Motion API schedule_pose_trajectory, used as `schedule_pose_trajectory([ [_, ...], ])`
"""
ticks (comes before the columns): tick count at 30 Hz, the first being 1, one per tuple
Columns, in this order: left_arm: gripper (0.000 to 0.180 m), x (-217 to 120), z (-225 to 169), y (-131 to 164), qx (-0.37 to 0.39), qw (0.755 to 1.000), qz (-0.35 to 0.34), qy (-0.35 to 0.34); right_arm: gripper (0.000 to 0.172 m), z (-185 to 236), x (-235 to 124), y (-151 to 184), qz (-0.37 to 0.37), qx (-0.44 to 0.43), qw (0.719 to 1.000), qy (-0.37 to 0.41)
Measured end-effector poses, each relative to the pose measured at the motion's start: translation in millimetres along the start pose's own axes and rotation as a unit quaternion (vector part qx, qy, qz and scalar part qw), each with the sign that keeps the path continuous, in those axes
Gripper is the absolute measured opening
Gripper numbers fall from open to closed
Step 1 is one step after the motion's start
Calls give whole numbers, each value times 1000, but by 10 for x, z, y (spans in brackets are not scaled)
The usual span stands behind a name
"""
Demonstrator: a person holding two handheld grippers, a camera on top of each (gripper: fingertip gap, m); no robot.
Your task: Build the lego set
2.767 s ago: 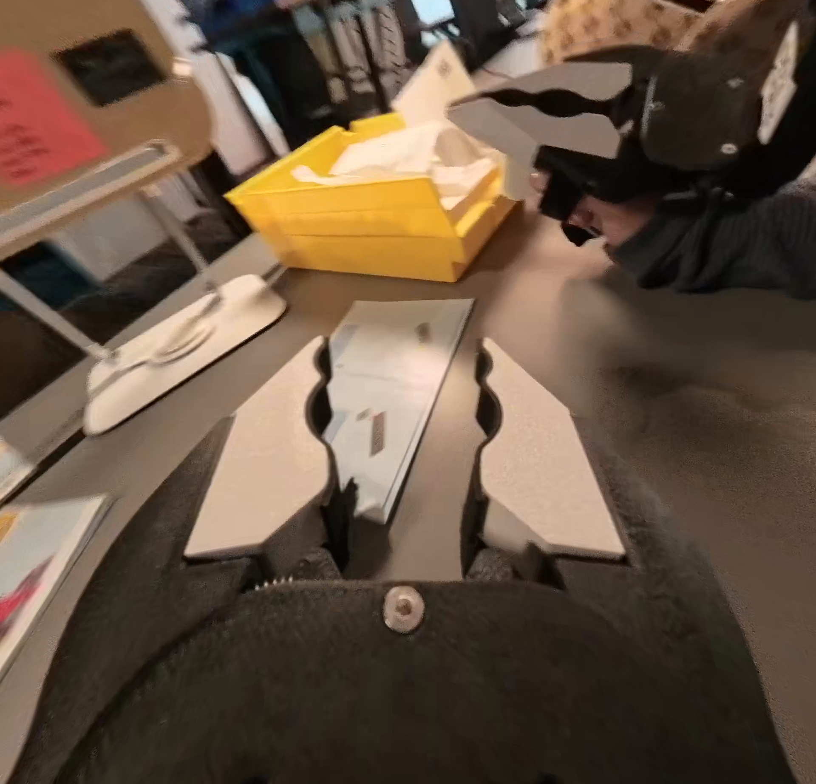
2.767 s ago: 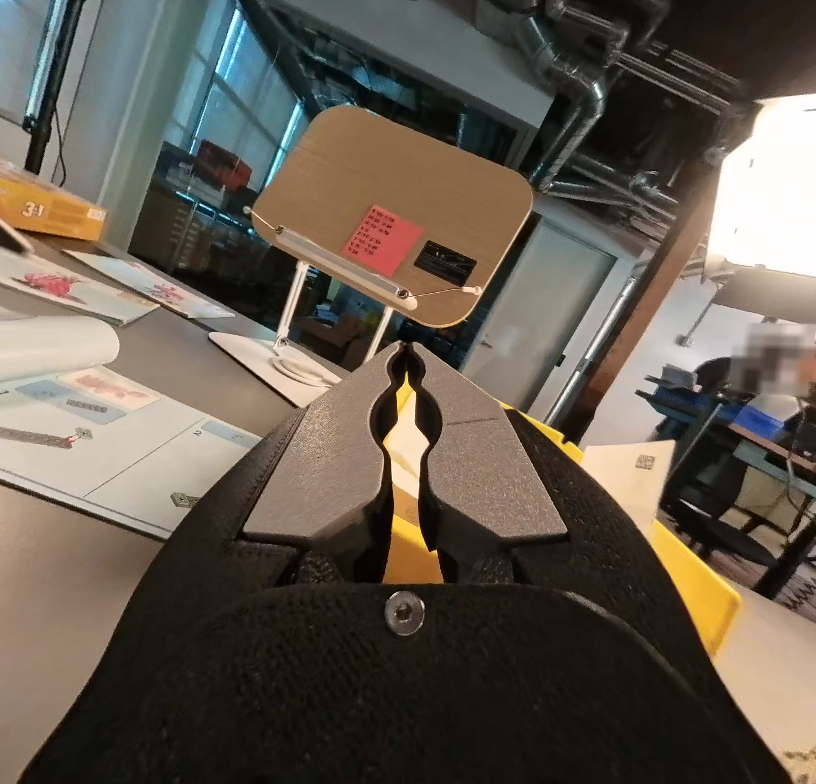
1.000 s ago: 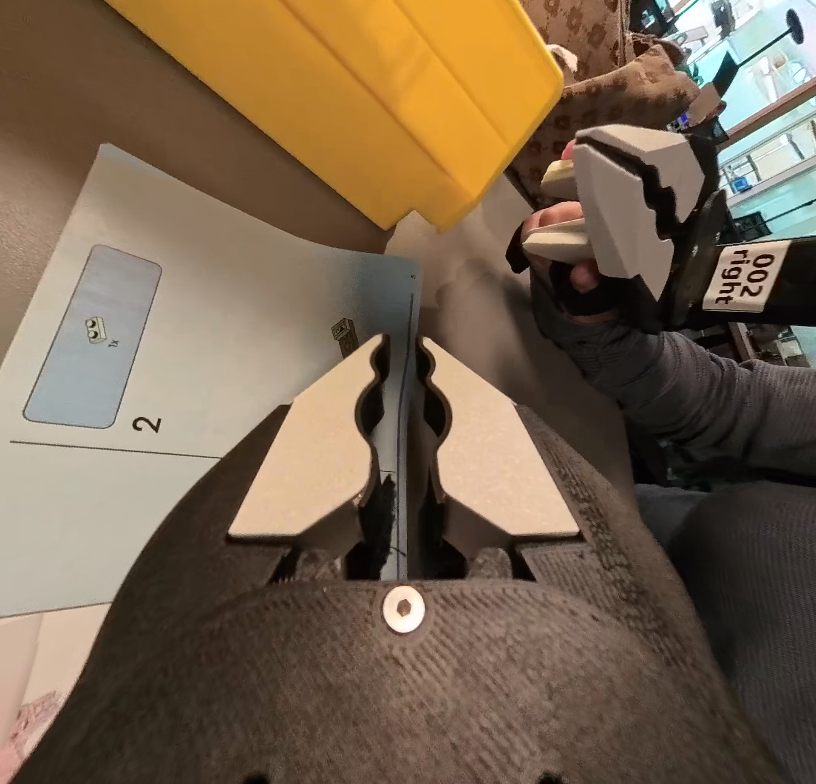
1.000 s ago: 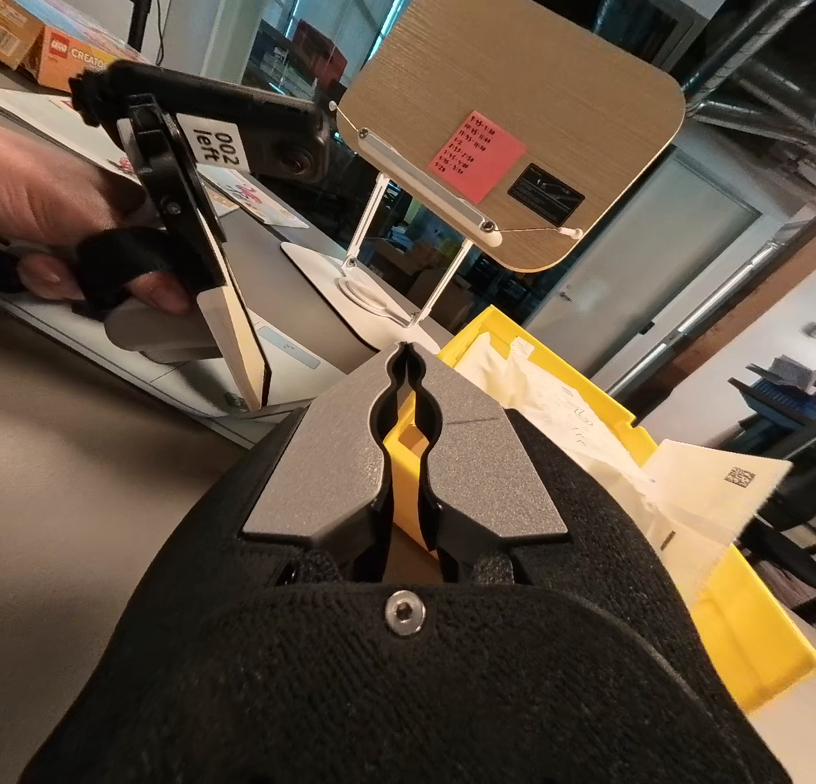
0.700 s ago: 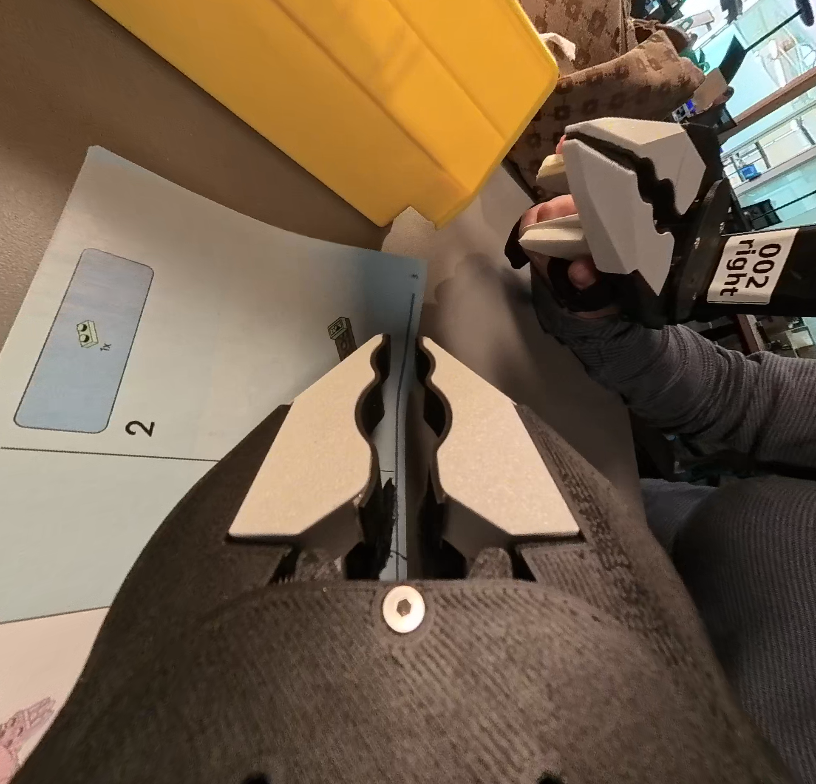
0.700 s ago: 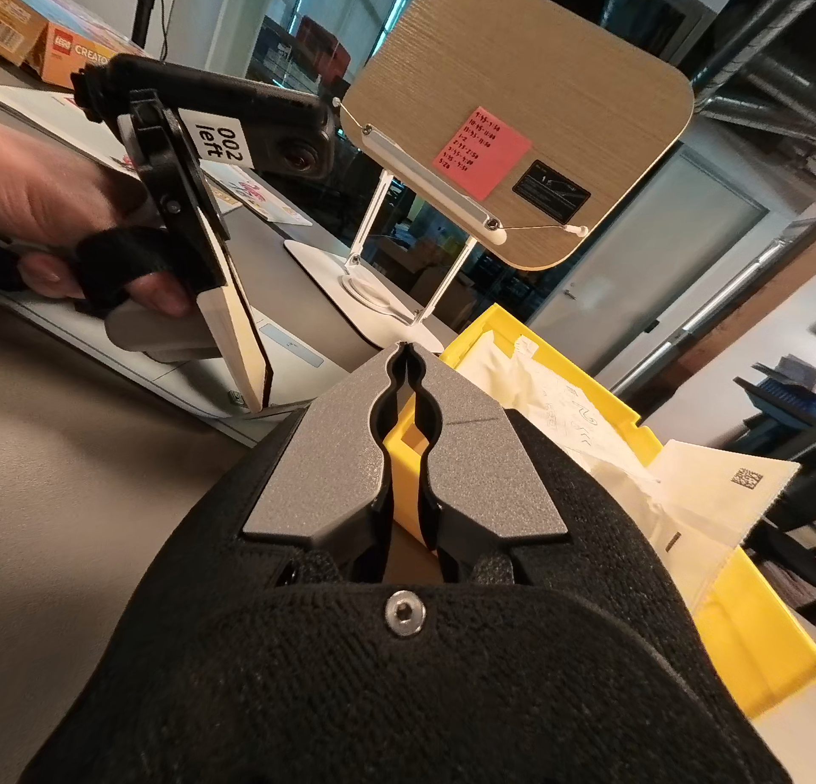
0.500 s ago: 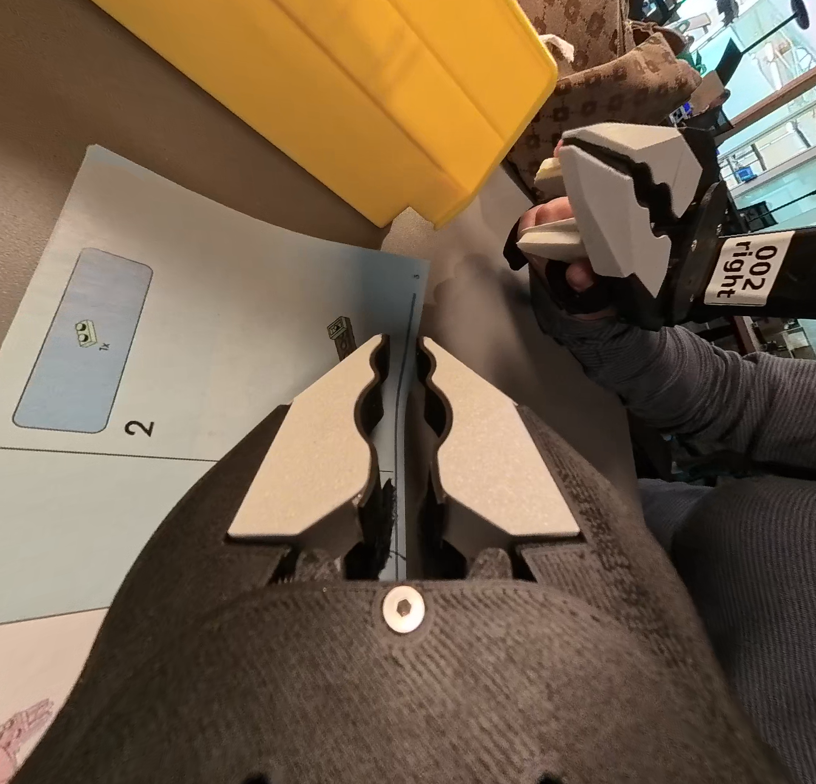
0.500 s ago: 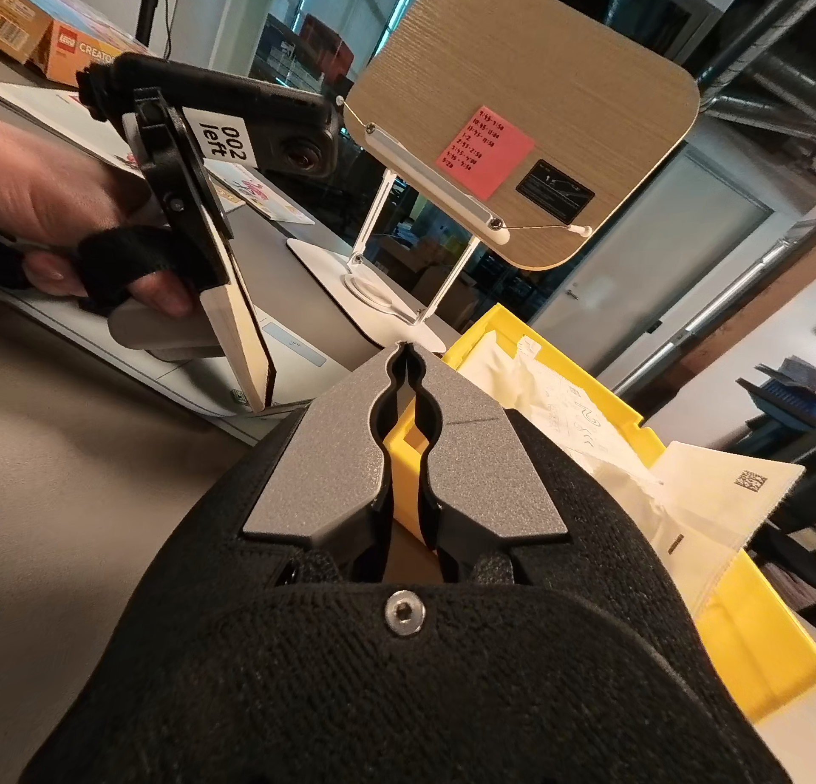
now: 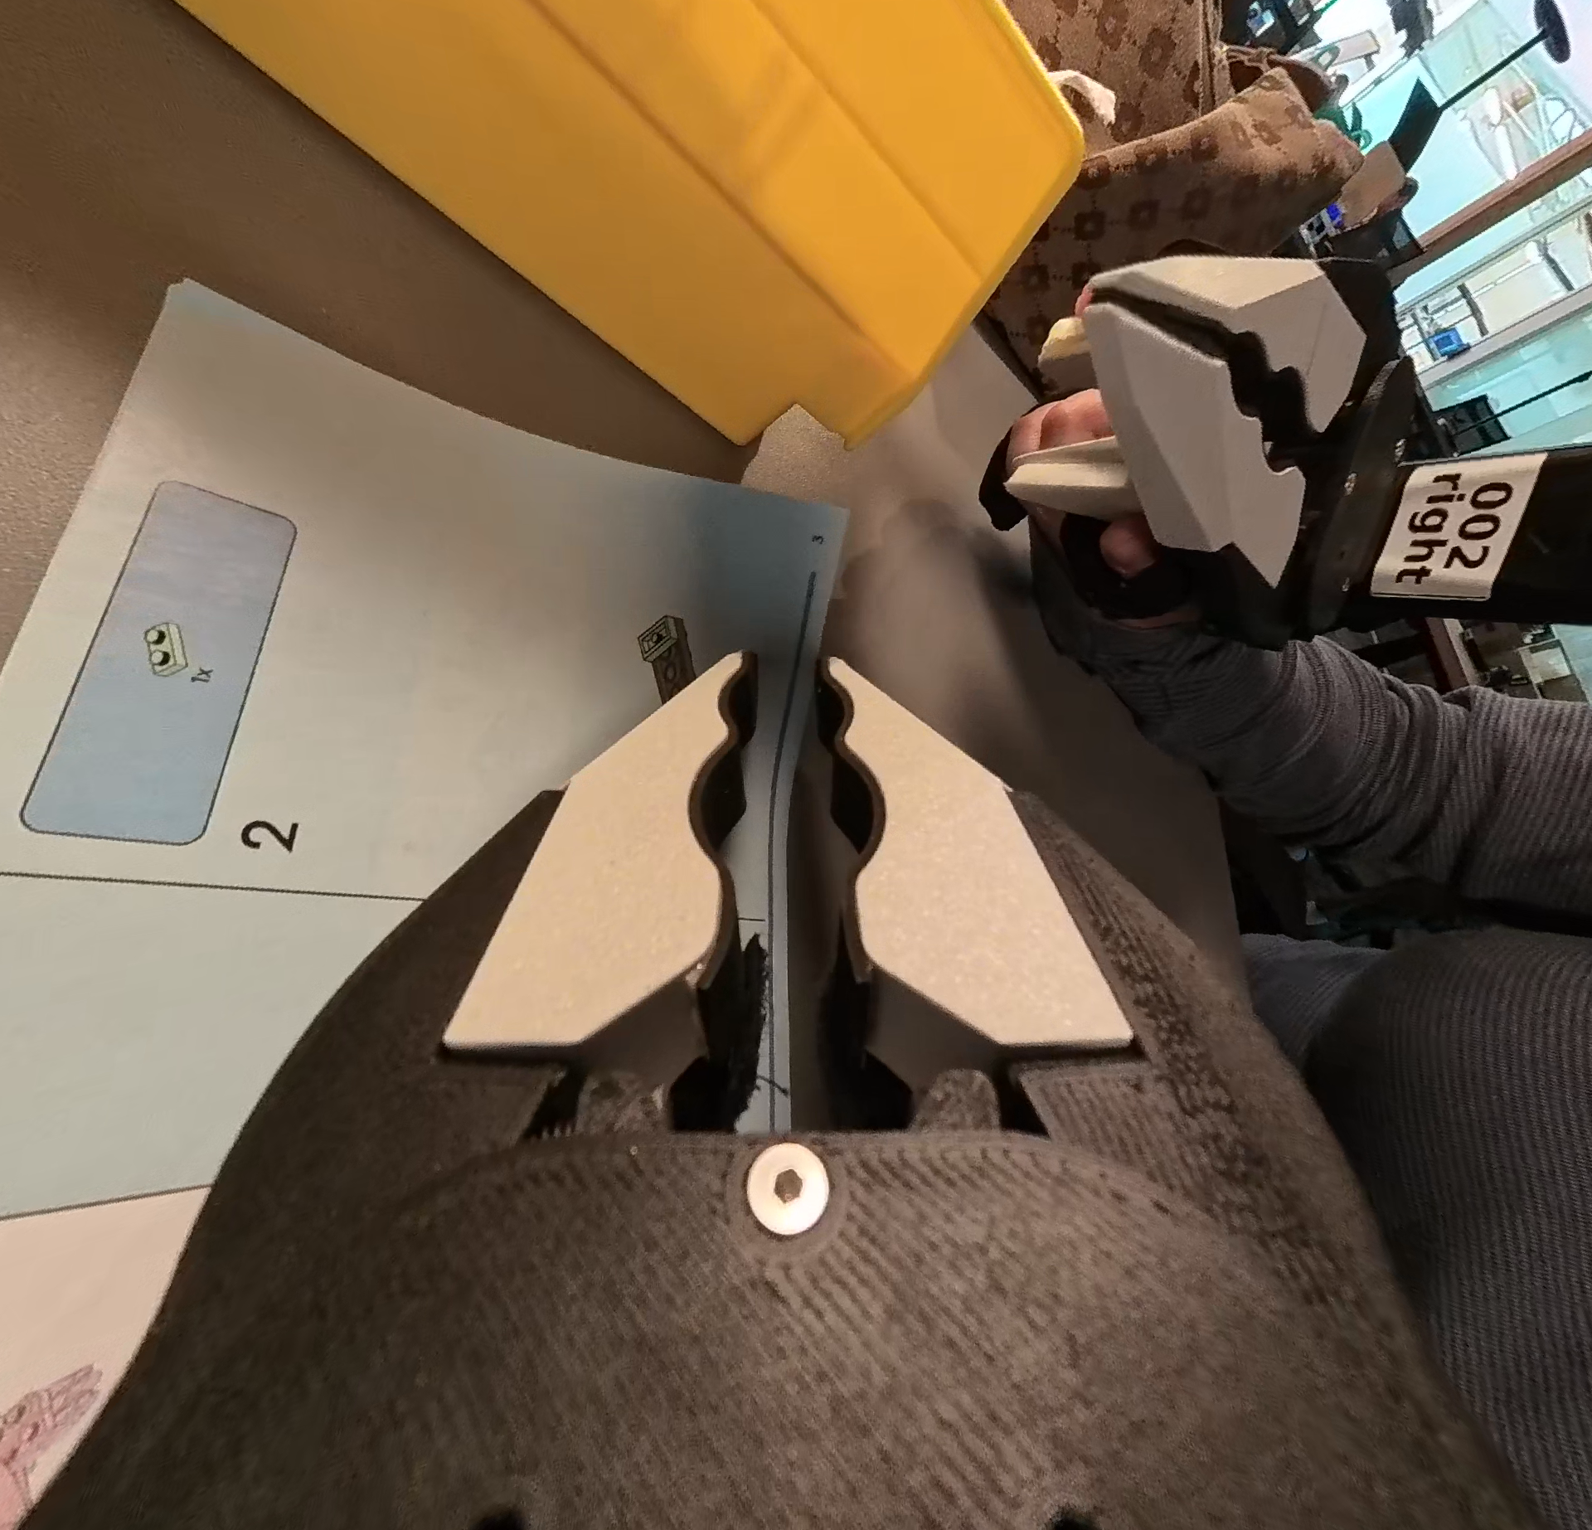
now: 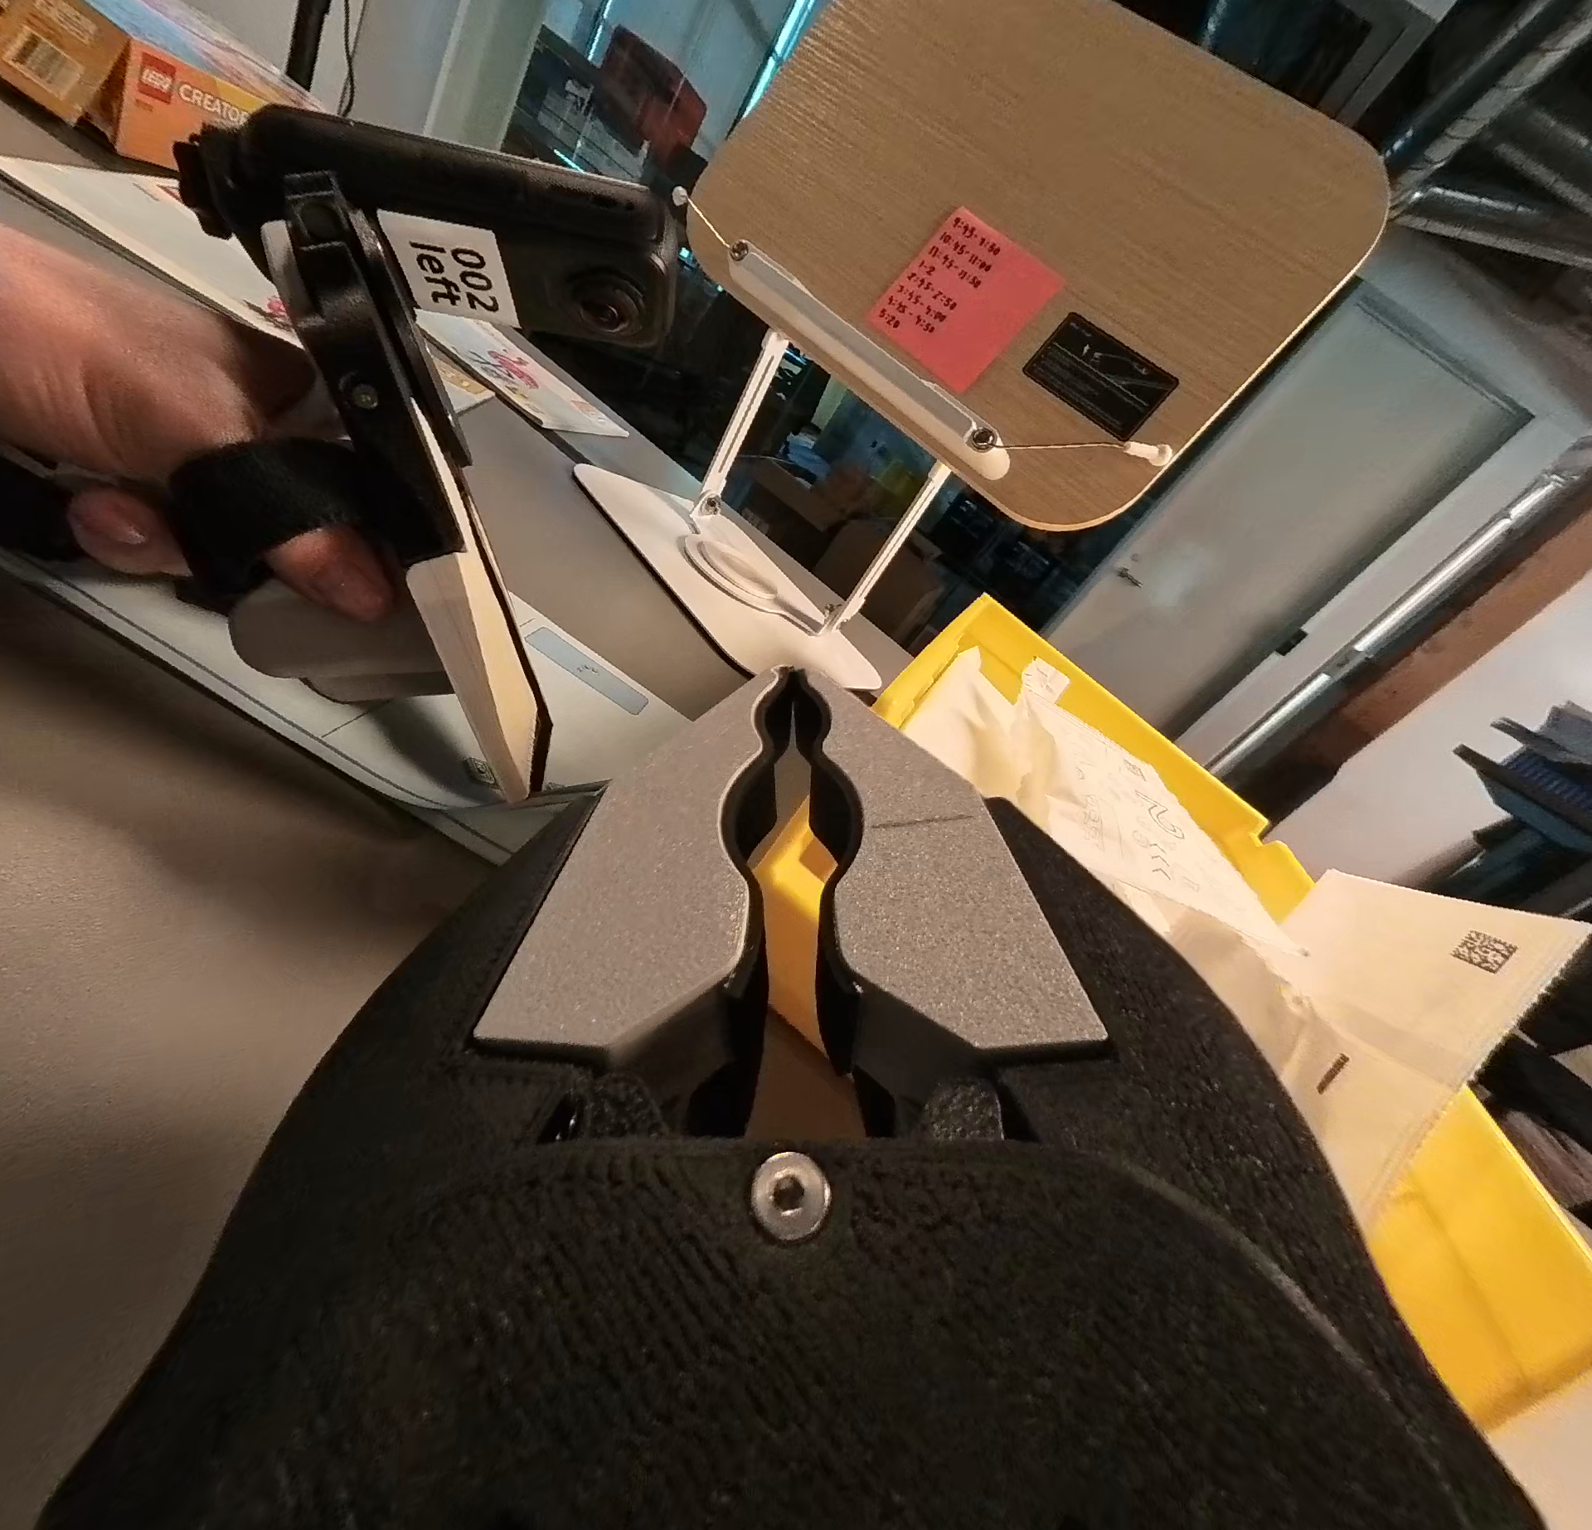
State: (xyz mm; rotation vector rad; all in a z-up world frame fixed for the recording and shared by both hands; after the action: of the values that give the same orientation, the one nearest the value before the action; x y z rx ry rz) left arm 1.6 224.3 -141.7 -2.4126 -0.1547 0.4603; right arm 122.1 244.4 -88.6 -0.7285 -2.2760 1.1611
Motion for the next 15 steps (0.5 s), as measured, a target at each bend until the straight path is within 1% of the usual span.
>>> schedule_pose_trajectory([
  [6, 13, -1, 1, -2, -2, 1000, -1, 2, 0, 27, 9, 19, 10, -1, 1000, -13],
  [8, 13, -1, 1, -1, -2, 1000, -1, 2, 0, 74, 20, 70, 36, -14, 998, -42],
  [11, 12, -1, 3, -2, -3, 1000, -1, 2, 0, 199, 32, 215, 108, -26, 987, -116],
  [12, 12, -1, 3, -1, -3, 1000, -1, 1, 0, 229, 36, 254, 127, -28, 983, -128],
  [15, 12, -2, 5, -2, -4, 1000, -2, 1, 0, 261, 43, 229, 122, -35, 984, -124],
])
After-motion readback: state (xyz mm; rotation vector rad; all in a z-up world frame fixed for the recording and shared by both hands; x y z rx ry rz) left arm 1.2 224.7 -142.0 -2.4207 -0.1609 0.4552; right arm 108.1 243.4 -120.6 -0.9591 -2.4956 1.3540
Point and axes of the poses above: each gripper's, where its closed fingertips meet, x out along the fingers, y out of its underside, z = x × y across the jaws, the point moved 6 cm from there along -x, back along the fingers, and after that the axes turned 14 degrees about y, right-handed, at the moved point
